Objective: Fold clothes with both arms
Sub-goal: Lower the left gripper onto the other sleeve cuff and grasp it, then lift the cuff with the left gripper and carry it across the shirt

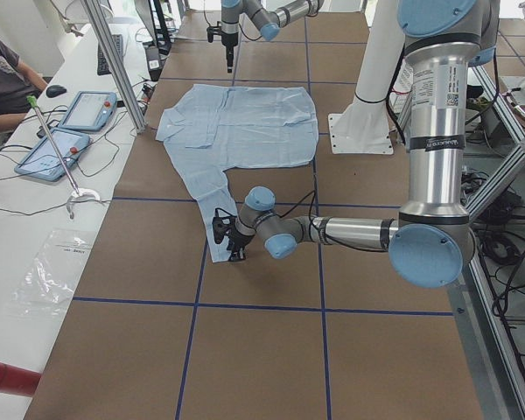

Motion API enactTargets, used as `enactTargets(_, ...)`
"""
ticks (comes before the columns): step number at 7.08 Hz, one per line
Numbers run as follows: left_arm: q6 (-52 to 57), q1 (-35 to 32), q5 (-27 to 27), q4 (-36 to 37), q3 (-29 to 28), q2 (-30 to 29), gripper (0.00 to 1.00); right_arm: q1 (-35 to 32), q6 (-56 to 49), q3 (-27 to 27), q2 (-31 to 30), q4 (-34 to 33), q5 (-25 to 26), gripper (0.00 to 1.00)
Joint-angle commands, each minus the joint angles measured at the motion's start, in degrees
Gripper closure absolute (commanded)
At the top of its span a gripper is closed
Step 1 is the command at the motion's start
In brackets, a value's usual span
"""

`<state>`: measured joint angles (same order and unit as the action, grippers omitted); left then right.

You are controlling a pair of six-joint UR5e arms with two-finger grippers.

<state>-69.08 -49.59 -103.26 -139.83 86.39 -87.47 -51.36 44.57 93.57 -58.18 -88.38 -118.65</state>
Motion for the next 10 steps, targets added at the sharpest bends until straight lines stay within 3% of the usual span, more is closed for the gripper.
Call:
enactTargets(1,0.0,0.0,0.0,0.0,0.1,0.1,0.97,-0.1,0.0,0.0,-0.1,0.0,0.0,0.0)
enactTargets(5,0.2,-0.6,-0.3,0.2,2.5,-0.2,1.0,-0.1,0.0,0.1,-0.4,0.0,-0.3,0.0)
enactTargets(7,0.2,-0.9,-0.4,12.5,10.3,-2.0,1.0,-0.1,0.0,1.1,-1.1,0.0,-0.4,0.0)
enactTargets(8,0.2,-1.0,-0.4,20.7,14.0,-5.7,1.0,-0.1,0.1,3.0,-3.0,0.0,-0.4,0.0)
enactTargets(10,0.1,-1.0,-0.5,37.4,15.2,-20.0,1.0,-0.1,0.2,6.6,-7.2,0.0,-0.4,0.0)
